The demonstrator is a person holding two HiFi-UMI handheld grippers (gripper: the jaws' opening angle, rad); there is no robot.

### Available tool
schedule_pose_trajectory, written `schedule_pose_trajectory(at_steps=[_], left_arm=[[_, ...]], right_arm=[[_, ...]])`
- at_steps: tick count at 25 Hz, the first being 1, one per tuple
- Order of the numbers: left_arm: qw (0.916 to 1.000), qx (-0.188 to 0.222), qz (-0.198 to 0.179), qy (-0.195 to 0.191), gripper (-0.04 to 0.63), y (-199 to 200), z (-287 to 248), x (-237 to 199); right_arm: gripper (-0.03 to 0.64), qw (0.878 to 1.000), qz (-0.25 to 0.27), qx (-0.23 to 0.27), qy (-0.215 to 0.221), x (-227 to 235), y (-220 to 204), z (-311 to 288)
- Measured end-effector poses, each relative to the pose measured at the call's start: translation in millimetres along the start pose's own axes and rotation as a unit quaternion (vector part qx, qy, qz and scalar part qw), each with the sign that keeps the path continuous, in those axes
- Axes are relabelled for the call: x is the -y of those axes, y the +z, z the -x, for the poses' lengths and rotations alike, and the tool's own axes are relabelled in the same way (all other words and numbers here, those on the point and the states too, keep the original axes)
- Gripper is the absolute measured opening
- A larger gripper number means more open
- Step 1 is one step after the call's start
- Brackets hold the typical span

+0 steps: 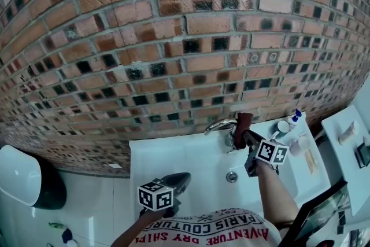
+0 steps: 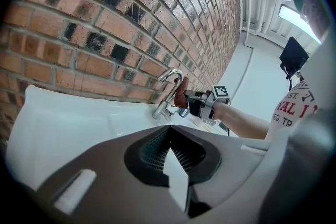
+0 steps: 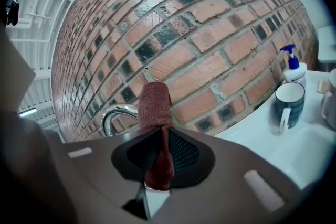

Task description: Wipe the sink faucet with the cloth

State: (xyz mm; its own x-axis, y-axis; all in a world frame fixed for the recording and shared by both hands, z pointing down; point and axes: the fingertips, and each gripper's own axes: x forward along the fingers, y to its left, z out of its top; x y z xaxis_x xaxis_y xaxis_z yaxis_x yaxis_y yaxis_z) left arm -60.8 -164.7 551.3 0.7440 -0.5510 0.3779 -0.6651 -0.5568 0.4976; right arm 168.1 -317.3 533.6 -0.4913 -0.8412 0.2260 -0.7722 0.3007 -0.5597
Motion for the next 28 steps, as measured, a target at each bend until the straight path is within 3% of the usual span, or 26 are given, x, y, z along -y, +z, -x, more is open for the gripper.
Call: schedule_pose_trajectory(at_steps=[8, 17, 23, 28], left_arm=[[1.0, -0.002, 0.004, 0.0, 0.0, -2, -4, -2], [1.0, 0.002, 0.003, 0.006, 0.0, 3, 0, -7], [1.0, 0.006, -0.001, 0.007, 0.0, 5, 3, -5], [0.9999, 0.008, -0.006, 0.004, 0.0, 6, 2, 0]], right_arm=[[0.043, 0.999, -0.021, -0.043, -0.022, 20, -37, -12], [0.043, 0.998, -0.015, -0.05, -0.023, 20, -38, -12], [0.042, 1.0, -0.008, -0.021, 0.002, 1, -18, 14], [0.043, 0.999, 0.006, 0.001, 0.054, -36, 6, 40]])
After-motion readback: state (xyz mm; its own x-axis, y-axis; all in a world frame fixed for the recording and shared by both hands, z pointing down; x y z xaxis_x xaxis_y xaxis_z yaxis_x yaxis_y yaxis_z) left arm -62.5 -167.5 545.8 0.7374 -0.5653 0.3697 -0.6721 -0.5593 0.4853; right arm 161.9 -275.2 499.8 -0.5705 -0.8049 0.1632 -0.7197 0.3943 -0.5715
